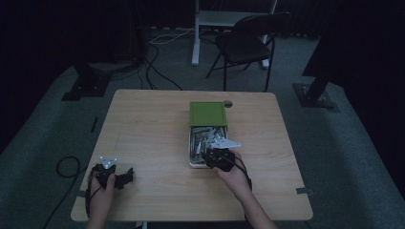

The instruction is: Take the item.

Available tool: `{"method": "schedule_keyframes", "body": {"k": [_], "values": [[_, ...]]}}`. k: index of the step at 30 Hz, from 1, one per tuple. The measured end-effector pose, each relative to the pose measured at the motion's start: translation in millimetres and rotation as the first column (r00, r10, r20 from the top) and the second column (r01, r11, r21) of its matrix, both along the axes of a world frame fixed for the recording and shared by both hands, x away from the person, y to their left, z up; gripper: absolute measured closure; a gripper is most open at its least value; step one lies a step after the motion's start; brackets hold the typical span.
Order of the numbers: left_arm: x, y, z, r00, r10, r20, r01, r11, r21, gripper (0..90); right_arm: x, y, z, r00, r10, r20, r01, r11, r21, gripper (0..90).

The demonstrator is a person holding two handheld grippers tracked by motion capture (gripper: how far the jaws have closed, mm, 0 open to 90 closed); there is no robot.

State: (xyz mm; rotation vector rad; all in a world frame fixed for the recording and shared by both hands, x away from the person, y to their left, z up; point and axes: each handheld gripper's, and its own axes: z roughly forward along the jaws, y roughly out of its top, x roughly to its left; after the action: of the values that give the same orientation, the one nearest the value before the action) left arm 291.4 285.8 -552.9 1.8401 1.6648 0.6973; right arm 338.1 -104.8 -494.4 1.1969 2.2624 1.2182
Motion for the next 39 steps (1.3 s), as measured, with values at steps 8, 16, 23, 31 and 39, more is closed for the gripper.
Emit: {"method": "schedule_keyframes", "body": {"k": [8,16,23,31,39], "values": [[0.0,0.0,0.0,1.0,0.0,0.0,0.0,1.0,0.0,9.6,2.2,1.7,-0.6,0.9981,-0.044,-0.043,0.044,0.999,0.008,74.8],[0.0,0.0,0.0,1.0,0.0,0.0,0.0,1.0,0.0,9.6,3.1,9.7,-5.0,0.9969,-0.059,-0.052,0.058,0.998,-0.023,74.8],[0.0,0.0,0.0,1.0,0.0,0.0,0.0,1.0,0.0,9.6,1.4,15.3,-7.7,0.9965,-0.074,-0.039,0.071,0.996,-0.058,80.5],[0.0,0.0,0.0,1.0,0.0,0.0,0.0,1.0,0.0,9.6,-0.4,15.3,-6.1,0.9958,-0.077,-0.05,0.075,0.996,-0.051,85.3],[0.0,0.0,0.0,1.0,0.0,0.0,0.0,1.0,0.0,9.6,-2.9,8.9,2.1,0.9952,-0.085,-0.048,0.084,0.996,-0.027,85.8]]}}
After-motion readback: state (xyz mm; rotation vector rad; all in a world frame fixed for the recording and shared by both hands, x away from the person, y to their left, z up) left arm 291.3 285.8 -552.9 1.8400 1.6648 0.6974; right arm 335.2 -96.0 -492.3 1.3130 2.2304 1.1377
